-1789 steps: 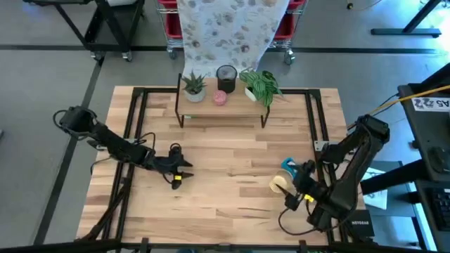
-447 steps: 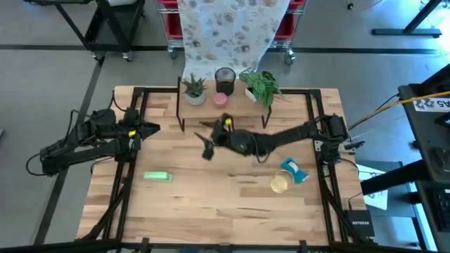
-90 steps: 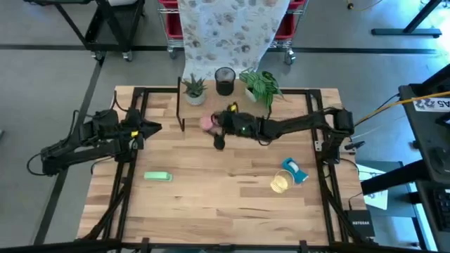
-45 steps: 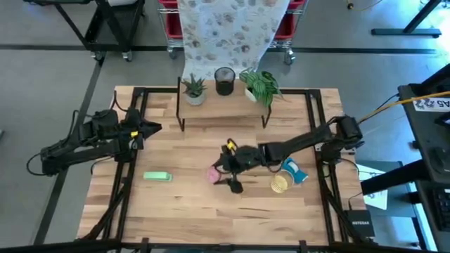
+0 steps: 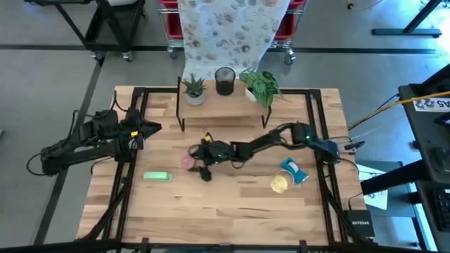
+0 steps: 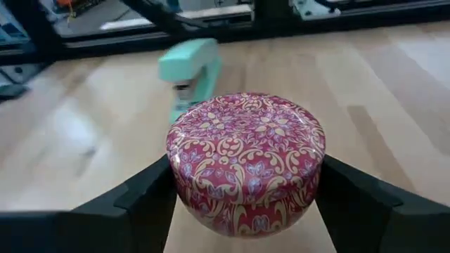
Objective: Stock shelves
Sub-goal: Remove the pink scented candle on the shelf
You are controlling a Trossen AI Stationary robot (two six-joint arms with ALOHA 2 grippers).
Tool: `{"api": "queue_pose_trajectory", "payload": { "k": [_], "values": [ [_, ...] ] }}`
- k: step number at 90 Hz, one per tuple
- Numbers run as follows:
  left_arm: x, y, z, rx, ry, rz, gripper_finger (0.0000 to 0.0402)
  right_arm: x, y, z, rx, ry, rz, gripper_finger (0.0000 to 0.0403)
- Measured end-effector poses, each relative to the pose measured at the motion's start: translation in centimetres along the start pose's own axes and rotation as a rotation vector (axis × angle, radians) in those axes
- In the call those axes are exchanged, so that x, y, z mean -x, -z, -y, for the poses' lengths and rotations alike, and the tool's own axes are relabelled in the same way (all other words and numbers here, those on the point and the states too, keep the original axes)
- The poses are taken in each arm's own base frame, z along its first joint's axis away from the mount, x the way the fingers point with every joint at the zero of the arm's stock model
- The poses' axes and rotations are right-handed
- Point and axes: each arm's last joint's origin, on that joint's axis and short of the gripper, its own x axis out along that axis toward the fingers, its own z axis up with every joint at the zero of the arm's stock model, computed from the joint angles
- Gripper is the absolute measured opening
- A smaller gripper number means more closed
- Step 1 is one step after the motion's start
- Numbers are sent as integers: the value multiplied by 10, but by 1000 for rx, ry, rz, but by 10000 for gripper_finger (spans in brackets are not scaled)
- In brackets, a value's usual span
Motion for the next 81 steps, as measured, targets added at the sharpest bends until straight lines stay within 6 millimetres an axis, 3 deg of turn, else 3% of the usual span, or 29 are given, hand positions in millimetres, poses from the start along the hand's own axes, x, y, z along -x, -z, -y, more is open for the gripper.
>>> {"api": "queue_pose_trajectory", "payload": {
  "k": [26, 41, 60, 81],
  "values": [
    [0, 0, 0, -2, -1, -1, 60, -49, -12, 34, 32, 56, 27, 269],
    [0, 0, 0, -2, -1, -1, 60, -71, -14, 34, 63, 10, 52, 277],
    [0, 0, 0, -2, -1, 0, 60, -81, -12, 37, 62, 10, 76, 316],
    [0, 0, 0, -4, -5, 1, 60, -82, -11, 37, 69, 8, 96, 326]
  ]
}}
